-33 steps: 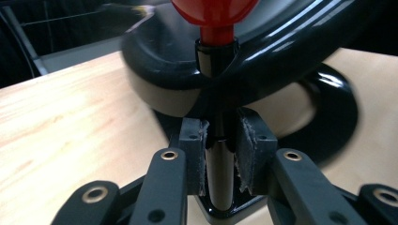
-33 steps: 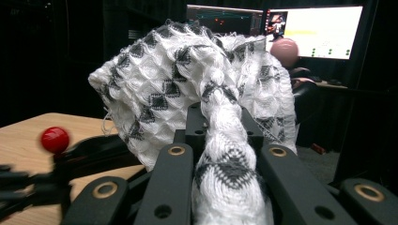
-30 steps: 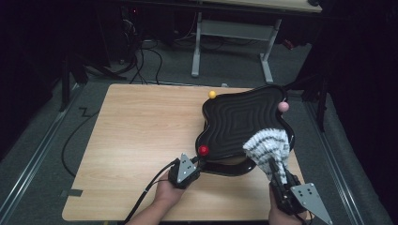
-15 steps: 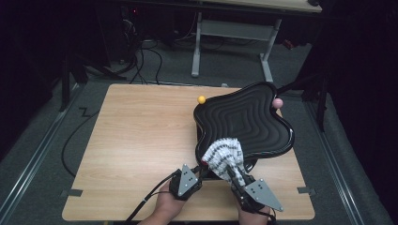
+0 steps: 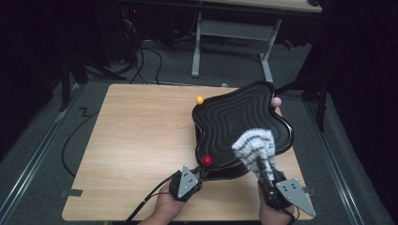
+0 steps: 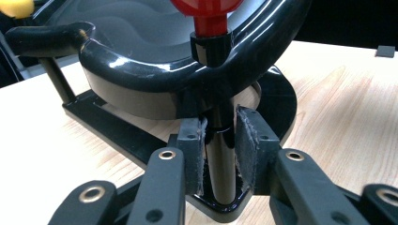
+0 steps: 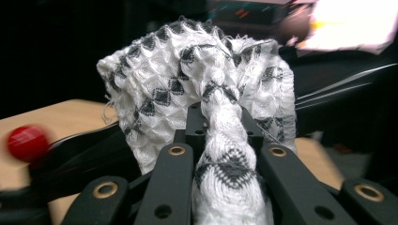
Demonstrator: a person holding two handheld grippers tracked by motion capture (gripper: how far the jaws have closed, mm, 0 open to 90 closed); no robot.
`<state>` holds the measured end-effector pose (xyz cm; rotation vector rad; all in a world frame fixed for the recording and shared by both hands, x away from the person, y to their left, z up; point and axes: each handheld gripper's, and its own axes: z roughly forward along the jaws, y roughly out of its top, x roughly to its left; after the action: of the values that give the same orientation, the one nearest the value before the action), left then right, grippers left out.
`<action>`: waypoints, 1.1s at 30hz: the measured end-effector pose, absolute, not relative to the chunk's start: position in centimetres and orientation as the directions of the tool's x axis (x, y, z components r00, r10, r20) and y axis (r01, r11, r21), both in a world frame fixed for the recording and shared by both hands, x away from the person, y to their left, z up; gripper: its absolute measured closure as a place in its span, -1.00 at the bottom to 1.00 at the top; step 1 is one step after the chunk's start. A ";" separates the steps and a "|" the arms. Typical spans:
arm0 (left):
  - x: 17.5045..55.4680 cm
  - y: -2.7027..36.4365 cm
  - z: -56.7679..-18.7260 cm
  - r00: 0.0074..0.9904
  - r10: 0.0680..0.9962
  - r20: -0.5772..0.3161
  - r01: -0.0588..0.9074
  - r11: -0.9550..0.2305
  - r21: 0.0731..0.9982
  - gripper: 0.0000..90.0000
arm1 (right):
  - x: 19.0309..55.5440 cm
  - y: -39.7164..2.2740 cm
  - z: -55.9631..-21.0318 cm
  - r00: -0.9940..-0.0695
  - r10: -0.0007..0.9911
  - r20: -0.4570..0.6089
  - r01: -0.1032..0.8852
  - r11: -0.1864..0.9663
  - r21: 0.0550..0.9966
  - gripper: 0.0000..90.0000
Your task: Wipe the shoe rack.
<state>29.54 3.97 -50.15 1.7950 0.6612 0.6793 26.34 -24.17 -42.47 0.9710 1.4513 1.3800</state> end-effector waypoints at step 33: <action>29.4 3.4 -50.2 0.689 0.714 0.126 0.119 -0.283 0.952 0.62 | 25.7 -16.7 -46.4 -0.540 0.829 -0.141 0.032 0.188 0.982 0.79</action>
<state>29.39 3.43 -50.22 1.7906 0.6617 0.6690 25.72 -16.71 -46.36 0.8144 1.7557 1.4261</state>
